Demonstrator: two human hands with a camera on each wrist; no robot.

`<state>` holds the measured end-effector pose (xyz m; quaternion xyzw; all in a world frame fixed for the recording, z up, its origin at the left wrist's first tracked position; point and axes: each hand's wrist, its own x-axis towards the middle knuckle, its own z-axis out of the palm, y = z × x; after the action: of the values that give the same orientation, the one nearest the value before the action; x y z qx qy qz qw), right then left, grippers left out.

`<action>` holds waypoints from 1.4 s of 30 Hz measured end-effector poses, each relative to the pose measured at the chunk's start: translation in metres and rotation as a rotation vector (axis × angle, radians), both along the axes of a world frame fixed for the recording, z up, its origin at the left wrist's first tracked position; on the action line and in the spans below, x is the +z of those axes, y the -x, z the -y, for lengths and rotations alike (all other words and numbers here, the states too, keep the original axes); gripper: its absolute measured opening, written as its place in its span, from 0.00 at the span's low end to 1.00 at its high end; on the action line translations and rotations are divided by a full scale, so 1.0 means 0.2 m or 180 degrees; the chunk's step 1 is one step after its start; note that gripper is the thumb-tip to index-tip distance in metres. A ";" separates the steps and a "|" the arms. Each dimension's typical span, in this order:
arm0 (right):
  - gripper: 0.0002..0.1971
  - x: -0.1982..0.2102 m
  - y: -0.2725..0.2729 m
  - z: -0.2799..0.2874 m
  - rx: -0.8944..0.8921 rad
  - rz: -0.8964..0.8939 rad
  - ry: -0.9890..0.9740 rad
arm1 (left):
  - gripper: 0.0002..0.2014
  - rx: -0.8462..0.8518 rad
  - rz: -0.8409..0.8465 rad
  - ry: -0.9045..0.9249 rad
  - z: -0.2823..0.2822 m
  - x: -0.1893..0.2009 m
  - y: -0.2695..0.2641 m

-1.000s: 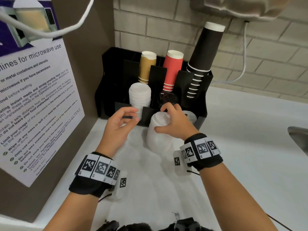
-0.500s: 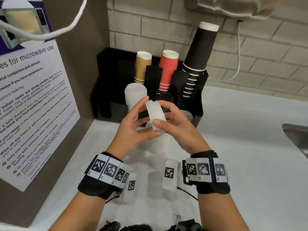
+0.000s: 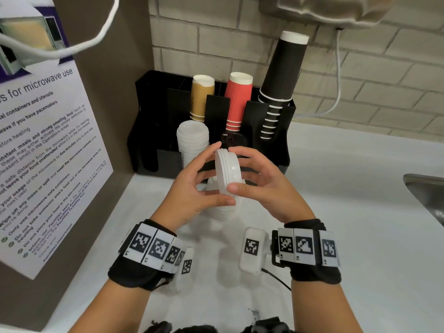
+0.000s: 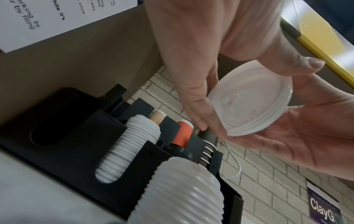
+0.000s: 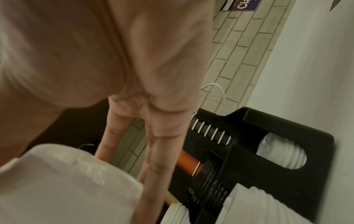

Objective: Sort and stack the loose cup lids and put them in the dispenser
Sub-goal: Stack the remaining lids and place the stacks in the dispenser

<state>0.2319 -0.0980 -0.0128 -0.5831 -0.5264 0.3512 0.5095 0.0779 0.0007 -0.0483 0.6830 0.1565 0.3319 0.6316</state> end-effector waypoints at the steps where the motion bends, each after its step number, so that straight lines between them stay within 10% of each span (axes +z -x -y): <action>1: 0.33 0.00 0.00 0.00 -0.0019 0.0014 -0.0022 | 0.50 -0.0035 -0.0016 0.0007 0.00 0.00 0.00; 17: 0.26 -0.04 0.01 -0.02 -0.0295 0.0247 -0.0295 | 0.54 -0.0057 -0.0111 0.0032 0.01 -0.02 -0.01; 21: 0.28 0.02 -0.20 -0.08 -0.0919 0.0320 -0.0599 | 0.40 0.0492 -0.0195 -0.0026 -0.04 -0.03 0.04; 26: 0.30 0.02 -0.55 -0.21 -0.1299 0.1279 -0.0202 | 0.16 0.0894 -0.0278 -0.0057 -0.10 -0.06 0.13; 35: 0.38 -0.06 -0.71 -0.43 -0.0322 0.3597 0.1360 | 0.11 0.1076 -0.0329 0.0030 -0.12 -0.09 0.15; 42: 0.38 -0.13 -0.66 -0.50 0.0086 0.4112 0.1908 | 0.11 0.1076 -0.0344 0.0016 -0.12 -0.08 0.16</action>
<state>0.3642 0.0023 -0.0382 -0.7831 -0.6110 0.0712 -0.0911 0.0468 0.0241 -0.0649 0.6622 0.3037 0.3958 0.5590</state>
